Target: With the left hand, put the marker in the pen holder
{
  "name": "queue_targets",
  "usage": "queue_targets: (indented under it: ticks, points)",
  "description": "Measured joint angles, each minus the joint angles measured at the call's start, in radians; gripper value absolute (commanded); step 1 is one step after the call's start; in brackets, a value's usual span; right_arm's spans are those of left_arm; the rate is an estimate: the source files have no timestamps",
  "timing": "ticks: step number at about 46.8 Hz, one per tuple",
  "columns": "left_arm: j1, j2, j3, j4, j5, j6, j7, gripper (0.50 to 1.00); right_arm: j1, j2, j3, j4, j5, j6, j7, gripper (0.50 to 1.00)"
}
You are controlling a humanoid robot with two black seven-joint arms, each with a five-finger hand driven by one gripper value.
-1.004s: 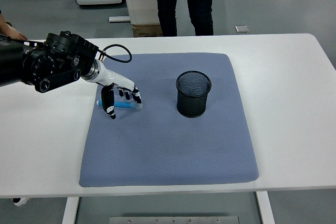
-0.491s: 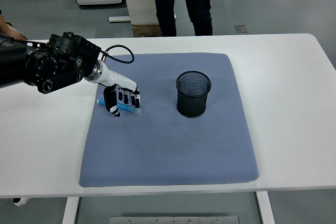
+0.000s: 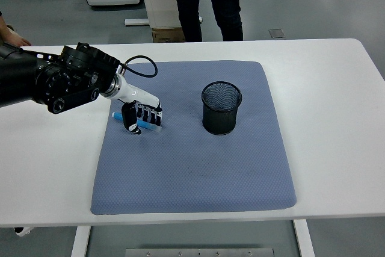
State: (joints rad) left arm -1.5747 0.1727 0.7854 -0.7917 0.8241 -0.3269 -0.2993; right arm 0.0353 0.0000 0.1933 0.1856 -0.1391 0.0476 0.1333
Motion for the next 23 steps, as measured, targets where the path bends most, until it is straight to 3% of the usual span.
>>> queue_targets:
  ticks: [23]
  points:
    - [-0.002, -0.008, 0.012, -0.001, 0.003, 0.039, 0.003, 0.66, 0.0, 0.0, 0.0, 0.0, 0.0, 0.0, 0.0, 1.0]
